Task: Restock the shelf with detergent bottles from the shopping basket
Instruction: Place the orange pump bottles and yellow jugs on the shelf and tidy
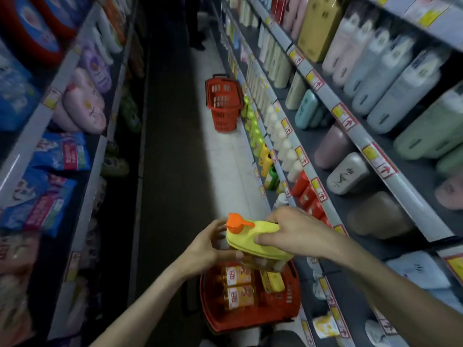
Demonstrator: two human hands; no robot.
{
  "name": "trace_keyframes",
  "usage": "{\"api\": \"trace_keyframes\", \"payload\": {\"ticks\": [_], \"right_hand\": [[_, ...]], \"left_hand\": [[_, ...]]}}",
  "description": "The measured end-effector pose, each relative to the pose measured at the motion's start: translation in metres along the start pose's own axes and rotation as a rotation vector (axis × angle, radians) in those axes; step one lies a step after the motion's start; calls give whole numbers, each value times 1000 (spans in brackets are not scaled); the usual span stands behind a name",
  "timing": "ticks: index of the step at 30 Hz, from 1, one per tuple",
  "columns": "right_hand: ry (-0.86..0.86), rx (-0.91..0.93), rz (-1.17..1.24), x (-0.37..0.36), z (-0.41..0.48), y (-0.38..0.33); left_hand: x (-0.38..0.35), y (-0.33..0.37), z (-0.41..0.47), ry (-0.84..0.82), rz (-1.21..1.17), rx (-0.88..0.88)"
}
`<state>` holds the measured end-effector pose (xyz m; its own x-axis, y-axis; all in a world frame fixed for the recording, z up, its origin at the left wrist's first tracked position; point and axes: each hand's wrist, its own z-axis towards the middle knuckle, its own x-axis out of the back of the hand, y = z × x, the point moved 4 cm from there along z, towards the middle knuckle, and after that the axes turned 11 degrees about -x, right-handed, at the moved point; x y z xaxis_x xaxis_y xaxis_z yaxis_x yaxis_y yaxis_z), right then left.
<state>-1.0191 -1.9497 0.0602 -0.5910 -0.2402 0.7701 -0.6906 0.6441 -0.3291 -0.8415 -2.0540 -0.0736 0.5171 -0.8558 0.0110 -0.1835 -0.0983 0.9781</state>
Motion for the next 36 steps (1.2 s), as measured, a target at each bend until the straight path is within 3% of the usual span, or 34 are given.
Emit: {"api": "trace_keyframes", "payload": {"ticks": [3, 5, 10, 15, 18, 28, 36], "right_hand": [[47, 81, -15, 37, -28, -27], [100, 132, -7, 58, -46, -41], [323, 199, 50, 100, -68, -56], [428, 315, 422, 115, -73, -50], [366, 366, 634, 108, -65, -38], [31, 323, 729, 31, -24, -38], [-123, 478, 929, 24, 0, -83]], "left_hand": [[-7, 46, 2, -155, 39, -167], [-10, 75, 1, -166, 13, -276], [-6, 124, -1, 26, -77, -441], [1, 152, -10, 157, -193, -498], [9, 153, -15, 220, -289, -452], [36, 150, -38, 355, -474, -387], [35, 166, -83, 598, -390, -387]]}}
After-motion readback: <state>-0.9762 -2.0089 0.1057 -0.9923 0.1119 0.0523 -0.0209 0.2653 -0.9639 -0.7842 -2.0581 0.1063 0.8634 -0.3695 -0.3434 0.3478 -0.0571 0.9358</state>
